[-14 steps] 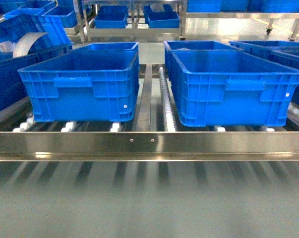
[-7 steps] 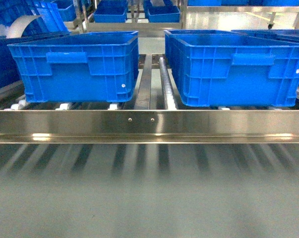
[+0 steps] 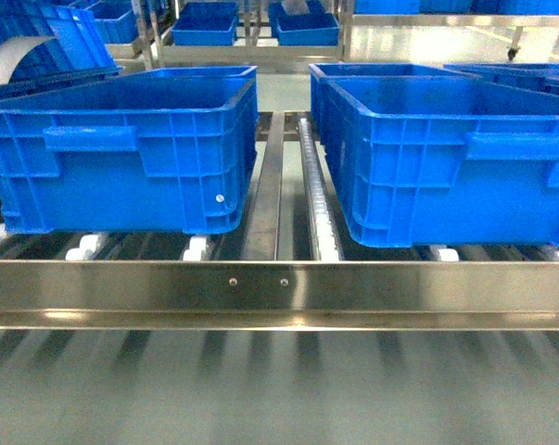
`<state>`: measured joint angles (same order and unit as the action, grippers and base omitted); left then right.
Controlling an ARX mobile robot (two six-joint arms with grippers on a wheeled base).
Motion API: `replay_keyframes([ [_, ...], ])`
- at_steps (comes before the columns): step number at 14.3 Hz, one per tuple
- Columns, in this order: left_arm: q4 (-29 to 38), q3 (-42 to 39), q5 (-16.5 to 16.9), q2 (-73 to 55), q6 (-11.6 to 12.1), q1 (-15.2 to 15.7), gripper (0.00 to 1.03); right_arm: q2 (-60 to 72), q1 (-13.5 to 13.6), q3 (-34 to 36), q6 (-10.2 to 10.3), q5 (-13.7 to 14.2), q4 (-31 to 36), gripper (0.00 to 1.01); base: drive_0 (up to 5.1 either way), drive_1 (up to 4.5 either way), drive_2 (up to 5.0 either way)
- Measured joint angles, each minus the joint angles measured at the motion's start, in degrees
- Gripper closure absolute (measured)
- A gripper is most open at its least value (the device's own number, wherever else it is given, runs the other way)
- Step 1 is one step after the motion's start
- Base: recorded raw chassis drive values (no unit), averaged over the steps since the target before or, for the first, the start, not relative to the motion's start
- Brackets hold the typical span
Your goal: Sort blue parts and orange caps into right shelf containers
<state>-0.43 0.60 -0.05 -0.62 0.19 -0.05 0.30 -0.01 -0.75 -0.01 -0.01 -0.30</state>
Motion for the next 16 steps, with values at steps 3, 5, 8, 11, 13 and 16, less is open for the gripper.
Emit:
replay_keyframes([
  [3, 0.07, 0.0, 0.02, 0.0, 0.0, 0.0, 0.6, 0.0, 0.0, 0.0, 0.0, -0.02, -0.07, 0.6, -0.1, 4.19, -4.5],
  [5, 0.07, 0.0, 0.0, 0.0, -0.02, 0.0, 0.6, 0.0, 0.0, 0.0, 0.0, -0.02, 0.04, 0.6, -0.1, 4.23, -4.4],
  [8, 0.02, 0.0, 0.02, 0.0, -0.02, 0.0, 0.6, 0.0, 0.0, 0.0, 0.0, 0.0, -0.13, 0.6, -0.1, 4.28, -4.4],
  [11, 0.02, 0.0, 0.0, 0.0, 0.0, 0.0, 0.6, 0.0, 0.0, 0.0, 0.0, -0.02, -0.07, 0.6, 0.0, 4.37, -4.3],
  [13, 0.04, 0.0, 0.02, 0.0, -0.02, 0.0, 0.6, 0.0, 0.0, 0.0, 0.0, -0.02, -0.11, 0.6, 0.1, 4.39, -4.3],
  [16, -0.15, 0.0, 0.07, 0.0, 0.0, 0.0, 0.6, 0.02, 0.0, 0.0, 0.0, -0.02, -0.26, 0.6, 0.0, 1.46, -1.4],
])
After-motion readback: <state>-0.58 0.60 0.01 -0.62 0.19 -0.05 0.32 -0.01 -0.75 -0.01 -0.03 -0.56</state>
